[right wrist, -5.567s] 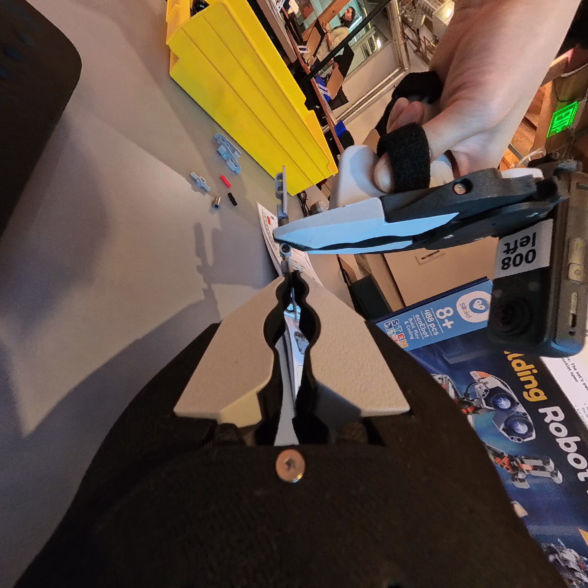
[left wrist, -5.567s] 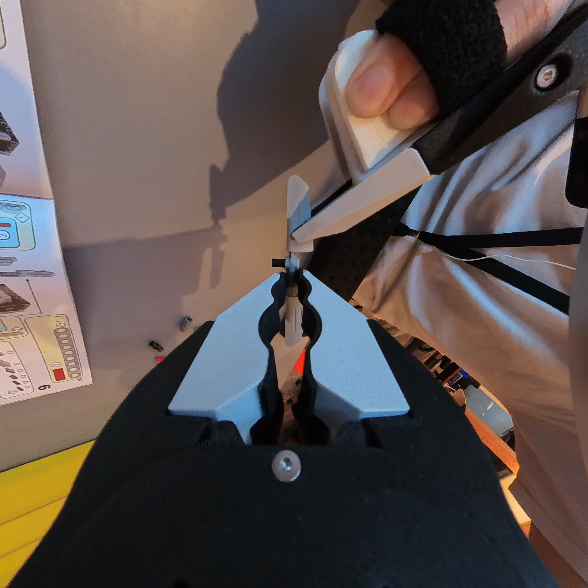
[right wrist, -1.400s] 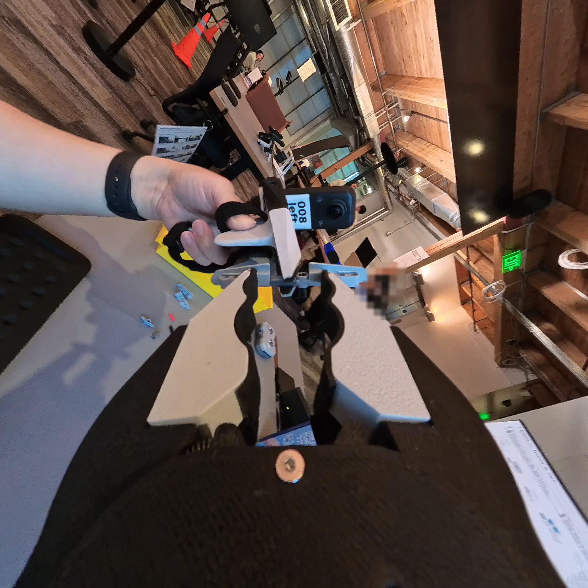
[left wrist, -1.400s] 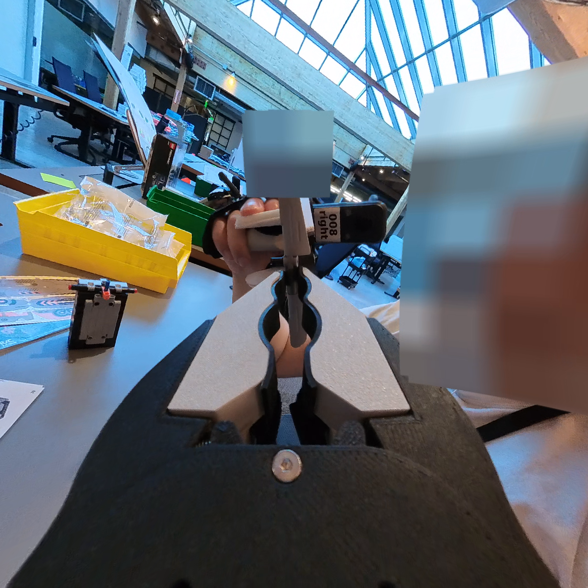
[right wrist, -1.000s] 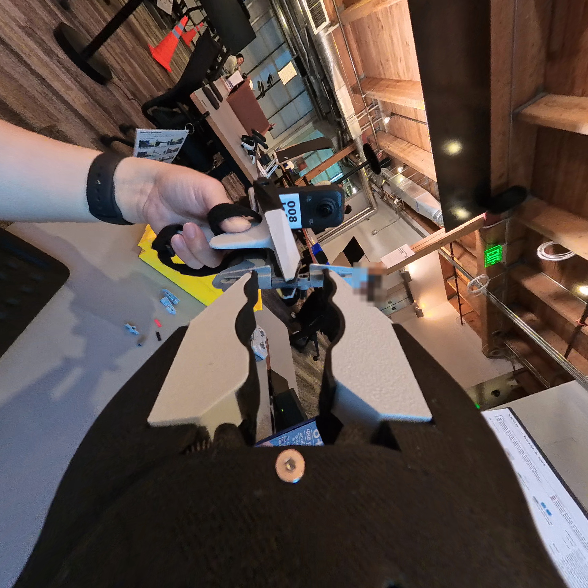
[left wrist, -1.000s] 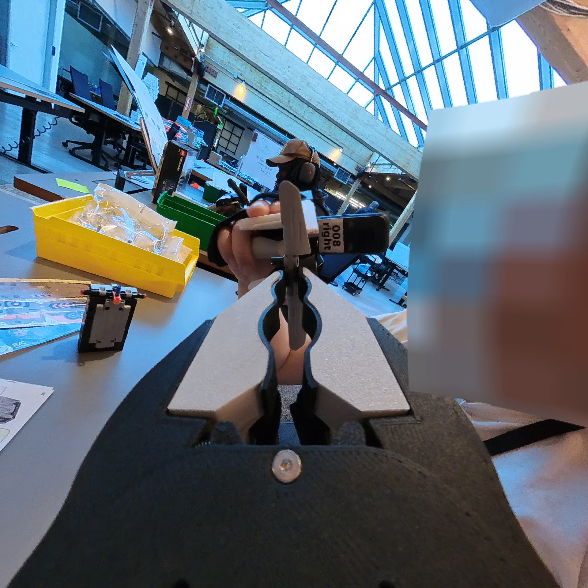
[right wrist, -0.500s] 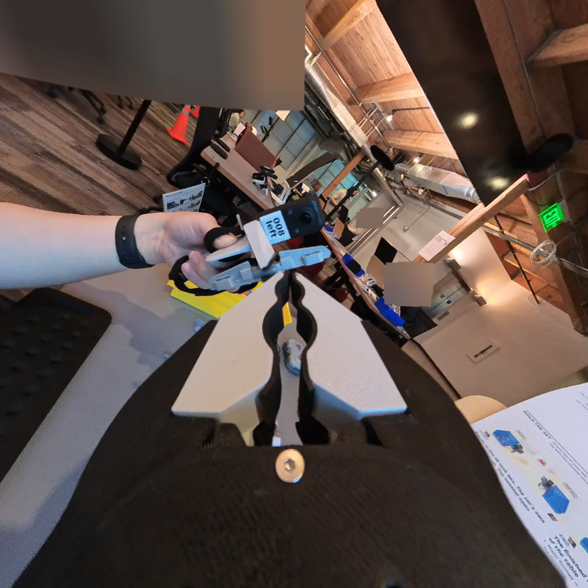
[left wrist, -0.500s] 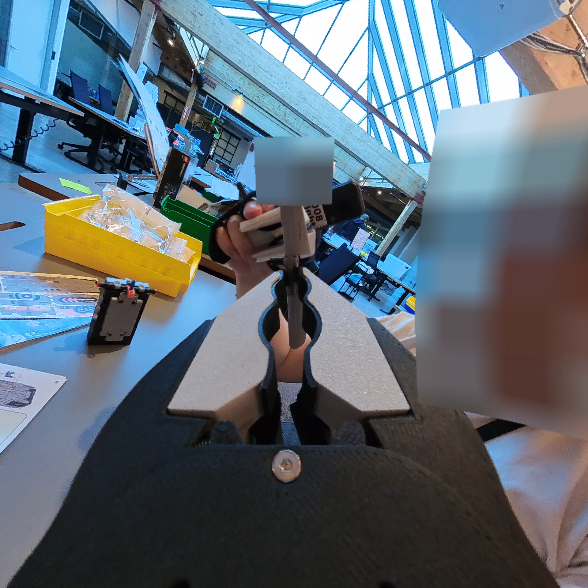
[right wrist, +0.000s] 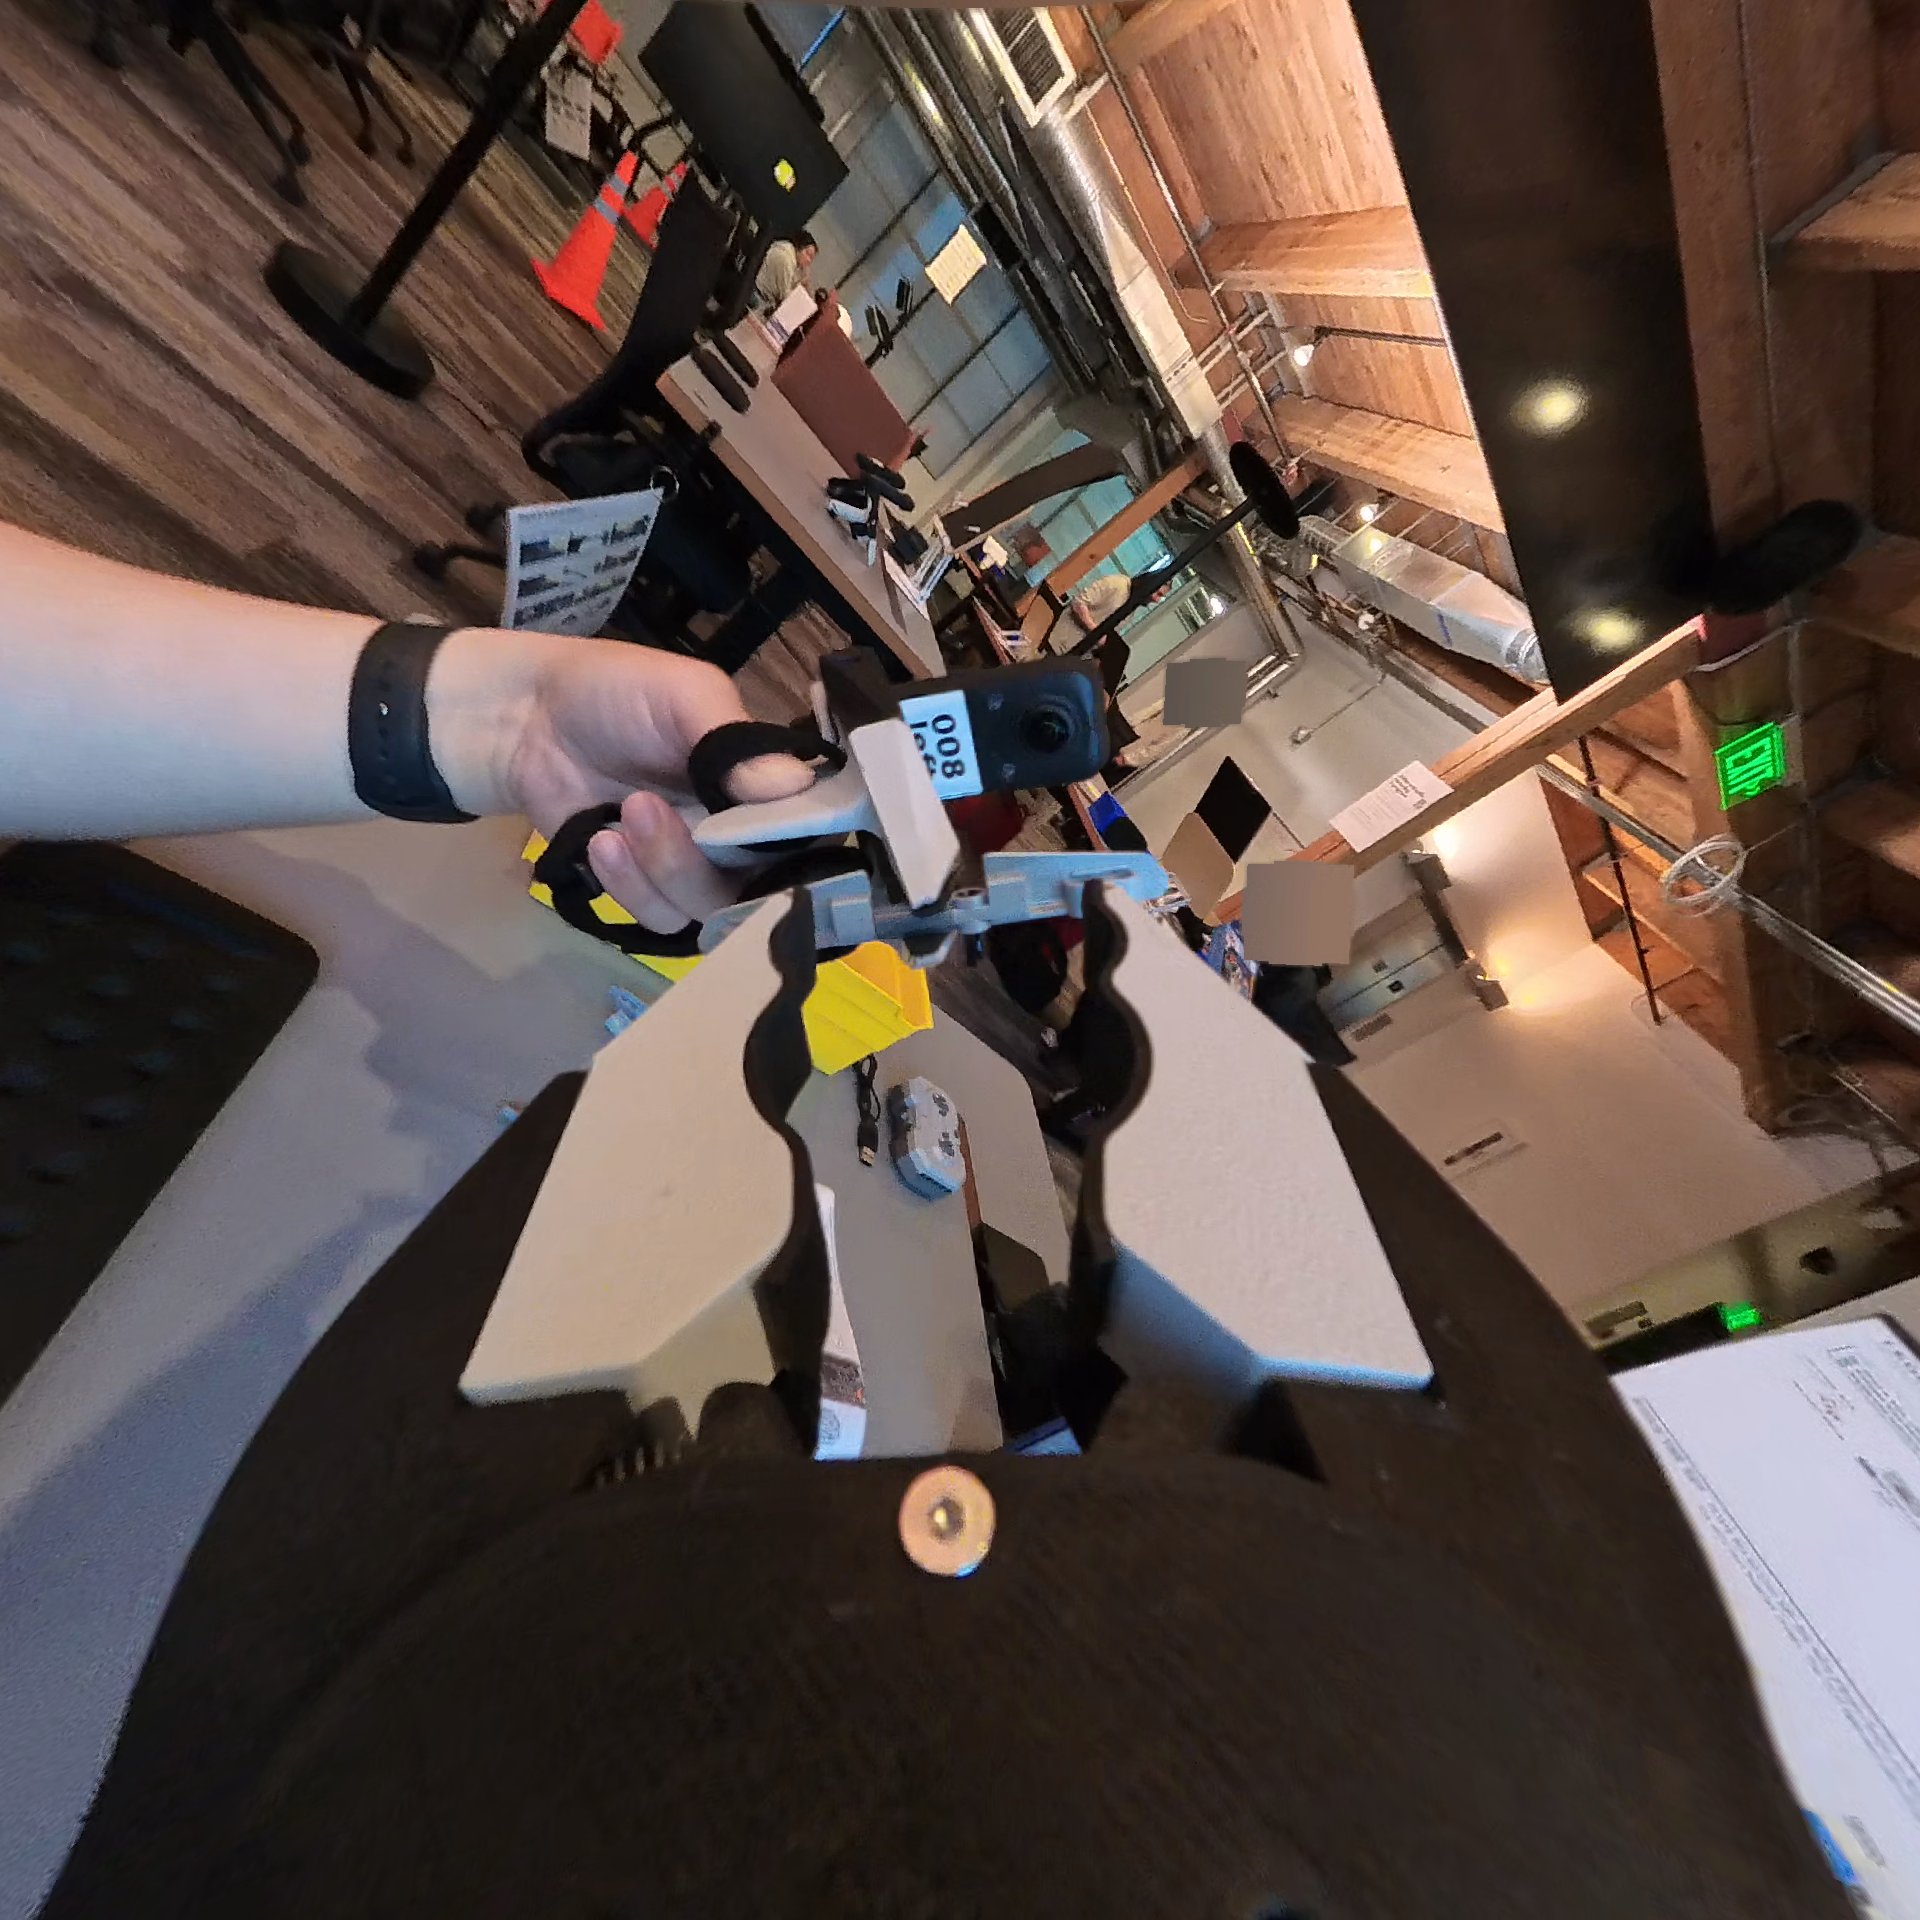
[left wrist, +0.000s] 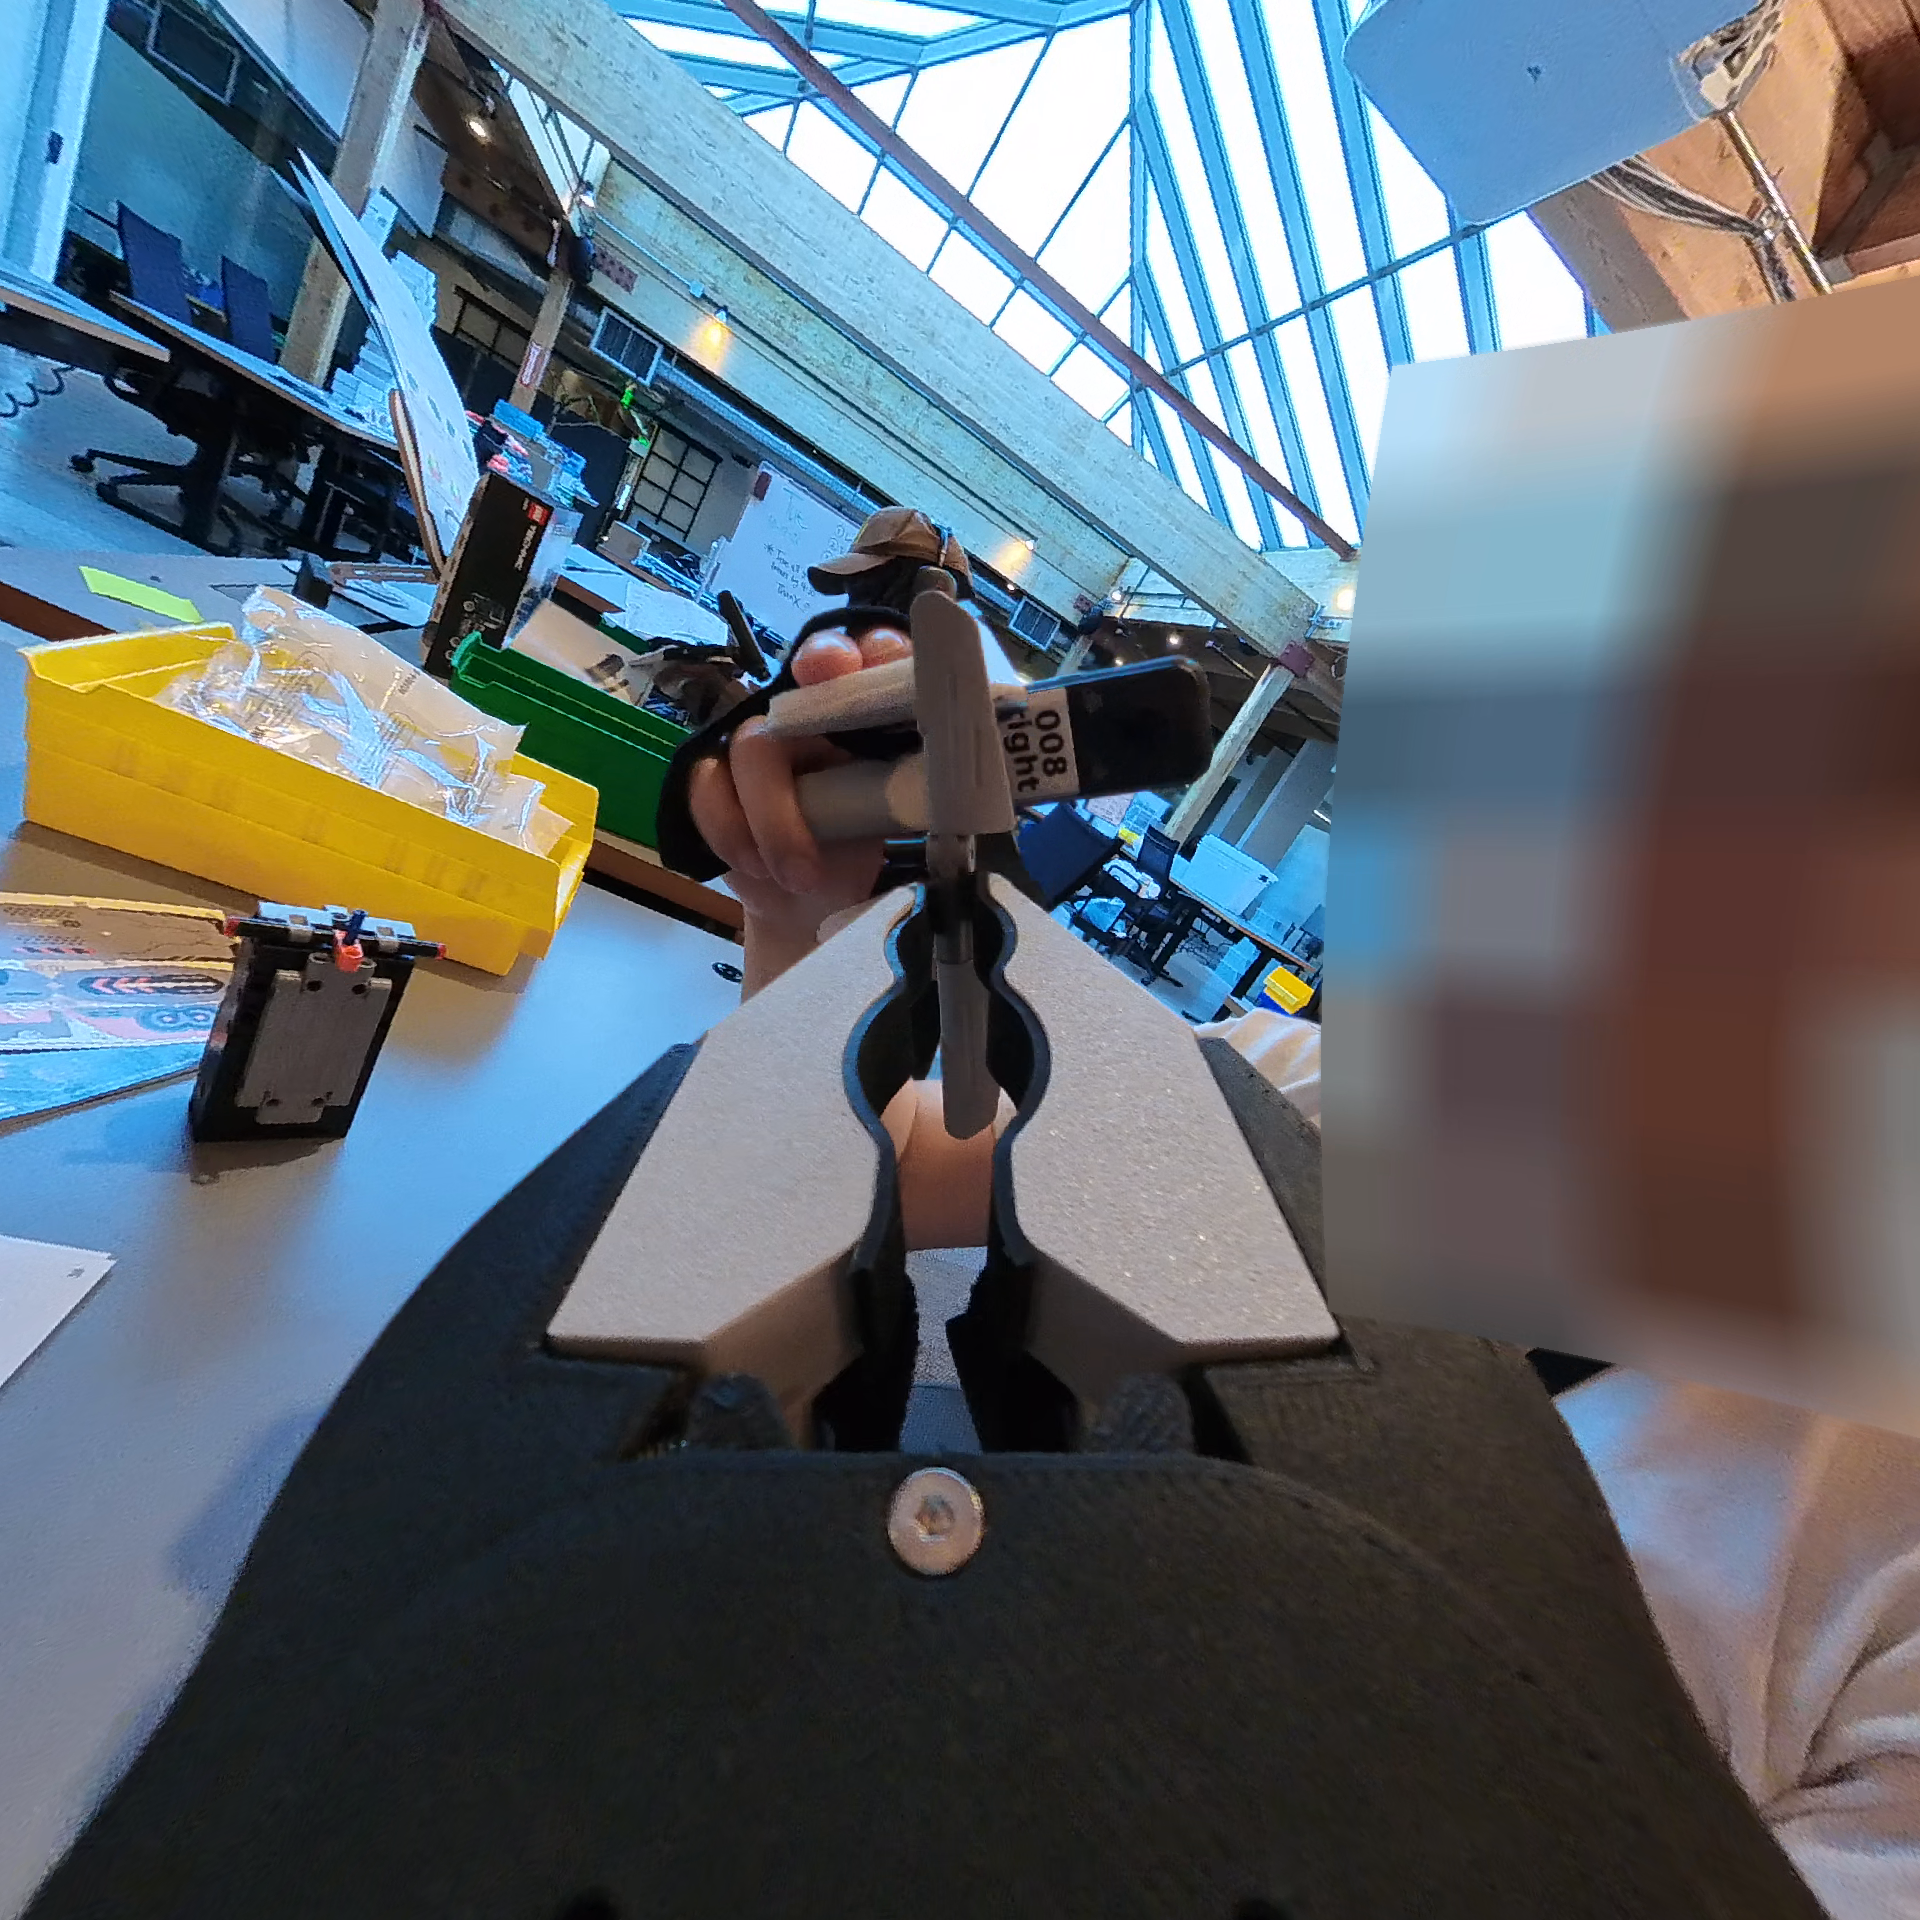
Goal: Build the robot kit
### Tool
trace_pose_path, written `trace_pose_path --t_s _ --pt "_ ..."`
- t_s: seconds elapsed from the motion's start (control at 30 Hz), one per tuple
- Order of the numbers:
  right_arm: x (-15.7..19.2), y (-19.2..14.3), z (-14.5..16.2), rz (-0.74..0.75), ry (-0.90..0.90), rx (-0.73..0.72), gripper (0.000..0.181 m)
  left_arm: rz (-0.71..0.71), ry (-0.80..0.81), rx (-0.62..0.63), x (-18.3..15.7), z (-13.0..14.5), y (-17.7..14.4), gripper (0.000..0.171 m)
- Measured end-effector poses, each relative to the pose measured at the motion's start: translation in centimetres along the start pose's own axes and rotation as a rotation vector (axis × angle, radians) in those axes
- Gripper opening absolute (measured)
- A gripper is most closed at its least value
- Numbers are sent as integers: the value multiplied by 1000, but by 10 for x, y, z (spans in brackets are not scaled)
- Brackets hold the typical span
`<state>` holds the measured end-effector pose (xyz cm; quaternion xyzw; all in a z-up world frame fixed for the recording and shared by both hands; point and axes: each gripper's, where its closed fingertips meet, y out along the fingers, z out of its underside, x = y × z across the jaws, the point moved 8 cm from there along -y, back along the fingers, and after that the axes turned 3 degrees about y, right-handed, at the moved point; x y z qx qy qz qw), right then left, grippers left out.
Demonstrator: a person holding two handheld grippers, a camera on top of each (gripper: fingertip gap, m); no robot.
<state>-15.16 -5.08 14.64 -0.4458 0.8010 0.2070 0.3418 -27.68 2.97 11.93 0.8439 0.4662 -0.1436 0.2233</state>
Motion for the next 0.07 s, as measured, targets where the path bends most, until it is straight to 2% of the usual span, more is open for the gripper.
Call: trace_pose_path --t_s 0.07 --pt "3 3 0 -12 -7 17 49 9 5 8 -2 0 3 4"
